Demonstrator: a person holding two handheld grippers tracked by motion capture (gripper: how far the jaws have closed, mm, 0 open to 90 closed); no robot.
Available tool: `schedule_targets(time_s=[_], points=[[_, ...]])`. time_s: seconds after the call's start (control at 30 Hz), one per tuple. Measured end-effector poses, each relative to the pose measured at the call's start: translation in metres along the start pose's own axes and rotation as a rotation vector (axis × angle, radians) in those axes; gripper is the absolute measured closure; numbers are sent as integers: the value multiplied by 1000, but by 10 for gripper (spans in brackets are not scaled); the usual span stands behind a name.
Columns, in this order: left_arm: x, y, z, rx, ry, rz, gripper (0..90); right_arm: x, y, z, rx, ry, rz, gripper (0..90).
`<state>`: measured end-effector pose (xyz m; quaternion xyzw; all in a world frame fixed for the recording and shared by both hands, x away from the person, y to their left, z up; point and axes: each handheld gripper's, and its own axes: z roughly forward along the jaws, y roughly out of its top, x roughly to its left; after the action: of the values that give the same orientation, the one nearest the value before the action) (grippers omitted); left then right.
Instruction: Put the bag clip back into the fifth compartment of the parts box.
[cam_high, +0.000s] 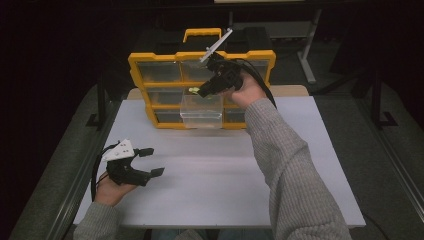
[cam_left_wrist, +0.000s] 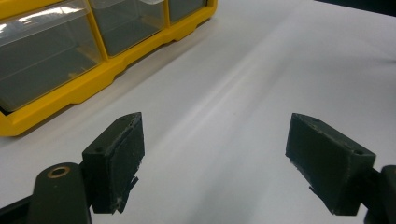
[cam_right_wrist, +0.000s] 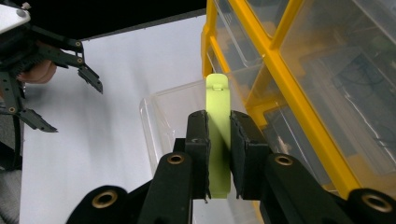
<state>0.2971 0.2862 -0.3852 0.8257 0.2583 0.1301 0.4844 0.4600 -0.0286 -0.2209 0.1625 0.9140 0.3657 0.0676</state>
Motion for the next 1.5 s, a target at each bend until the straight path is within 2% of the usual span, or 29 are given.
schedule_targets(time_s=[0.6,0.83,1.1,1.17,1.5], points=[[1,0,0,-3,0,-3,187,-3,-10,10,10,2,15,768],[0,0,0,-4,-2,-11,187,-4,-15,15,21,-3,7,768],[1,0,-1,4,-2,4,188,-4,-20,21,33,5,16,768],[1,-1,0,1,-3,-8,188,-3,-22,23,36,7,20,768],[1,-1,0,2,-5,-10,189,-3,-26,31,51,13,18,767]])
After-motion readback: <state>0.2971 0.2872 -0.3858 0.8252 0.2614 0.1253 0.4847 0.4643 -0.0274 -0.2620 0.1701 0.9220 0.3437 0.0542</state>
